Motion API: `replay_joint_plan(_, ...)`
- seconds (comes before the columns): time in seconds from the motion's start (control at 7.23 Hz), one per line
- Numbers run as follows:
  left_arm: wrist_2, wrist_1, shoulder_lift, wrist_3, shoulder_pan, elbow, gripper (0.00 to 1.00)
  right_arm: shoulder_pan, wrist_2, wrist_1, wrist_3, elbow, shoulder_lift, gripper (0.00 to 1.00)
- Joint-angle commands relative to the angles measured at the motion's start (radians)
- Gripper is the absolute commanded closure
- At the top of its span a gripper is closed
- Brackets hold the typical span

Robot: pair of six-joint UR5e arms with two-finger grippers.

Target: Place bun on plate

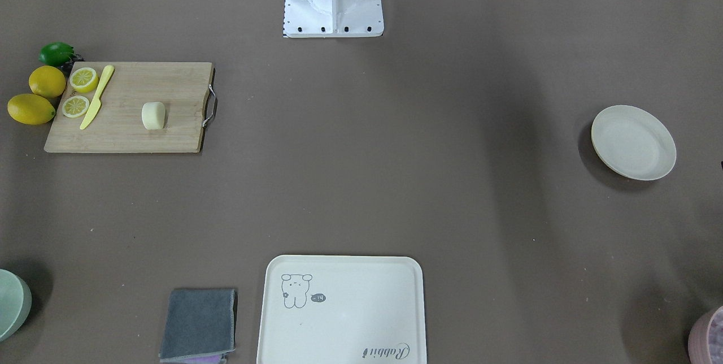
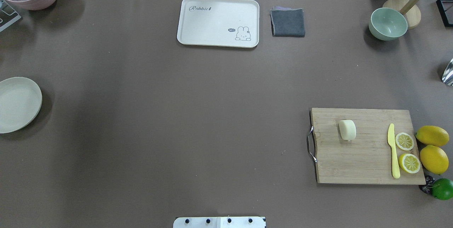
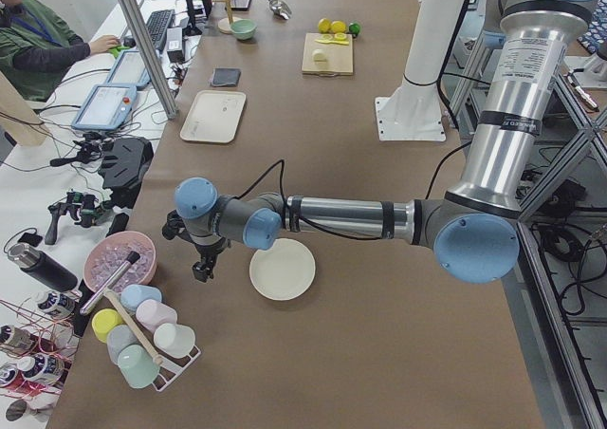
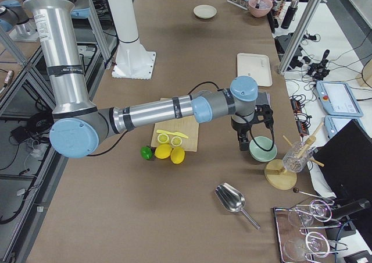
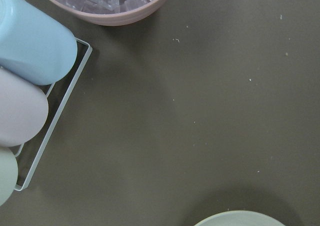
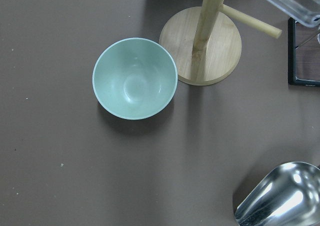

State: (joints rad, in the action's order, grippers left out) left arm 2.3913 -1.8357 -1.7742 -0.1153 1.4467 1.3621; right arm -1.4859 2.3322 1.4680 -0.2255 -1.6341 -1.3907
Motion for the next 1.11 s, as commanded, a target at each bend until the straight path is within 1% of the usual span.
replay_joint_plan(0.0,0.002,-0.02,0.063,-0.145,-0.025,-0.004,0.04,0.009,-0.001,-0.002,0.0,-0.003,0.004,0.0)
replay_joint_plan(0.28,0.0,-0.022,0.091,-0.22,-0.049,-0.018,0.05,0.016,-0.002,-0.002,0.0,-0.003,0.005,0.0)
replay_joint_plan(0.83,0.0,-0.028,0.082,-0.219,-0.155,-0.072,0.05,0.016,-0.005,0.0,0.0,-0.029,-0.002,0.0)
replay_joint_plan(0.97,-0.001,-0.028,0.07,-0.218,-0.163,-0.099,0.05,0.016,-0.005,0.0,0.0,-0.044,-0.005,0.0)
